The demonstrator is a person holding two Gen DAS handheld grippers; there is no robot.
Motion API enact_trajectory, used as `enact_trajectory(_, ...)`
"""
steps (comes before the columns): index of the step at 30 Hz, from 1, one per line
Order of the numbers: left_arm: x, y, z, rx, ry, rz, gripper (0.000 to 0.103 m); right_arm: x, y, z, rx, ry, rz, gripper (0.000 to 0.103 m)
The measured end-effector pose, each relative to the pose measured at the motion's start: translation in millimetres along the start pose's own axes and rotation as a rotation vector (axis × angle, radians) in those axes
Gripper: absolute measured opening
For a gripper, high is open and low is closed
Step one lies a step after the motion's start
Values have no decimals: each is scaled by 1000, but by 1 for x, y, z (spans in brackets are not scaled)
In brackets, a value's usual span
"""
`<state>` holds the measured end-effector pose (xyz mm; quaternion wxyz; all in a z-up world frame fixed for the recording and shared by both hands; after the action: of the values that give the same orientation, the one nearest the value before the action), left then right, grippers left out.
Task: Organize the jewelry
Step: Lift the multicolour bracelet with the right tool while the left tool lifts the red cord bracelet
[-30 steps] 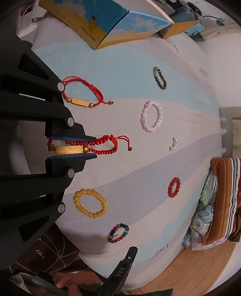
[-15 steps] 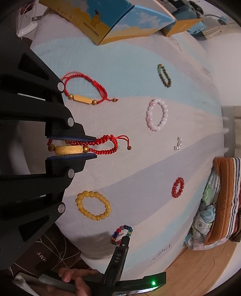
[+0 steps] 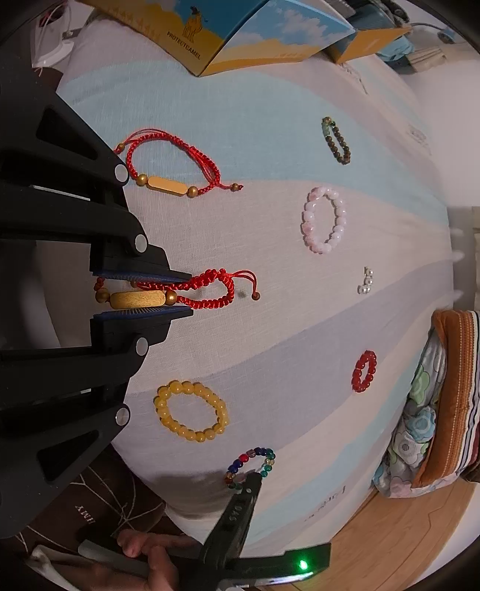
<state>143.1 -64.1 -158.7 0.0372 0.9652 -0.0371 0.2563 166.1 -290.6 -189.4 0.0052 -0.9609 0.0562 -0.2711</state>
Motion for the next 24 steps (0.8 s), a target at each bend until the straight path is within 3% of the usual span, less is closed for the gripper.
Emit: enact_trajectory(24, 25, -14, -39, 23, 80, -28, 11, 35, -36, -85, 21, 146, -60, 9)
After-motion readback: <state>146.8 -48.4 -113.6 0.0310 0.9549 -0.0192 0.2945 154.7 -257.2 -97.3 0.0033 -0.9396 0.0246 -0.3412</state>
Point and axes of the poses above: each gripper's, at about its wrist camera, not at the fingertips, and z roughly the way its jaws point, y to its right, x to its top, the point moved 10 cm from there along z, roughly the way its jaws point
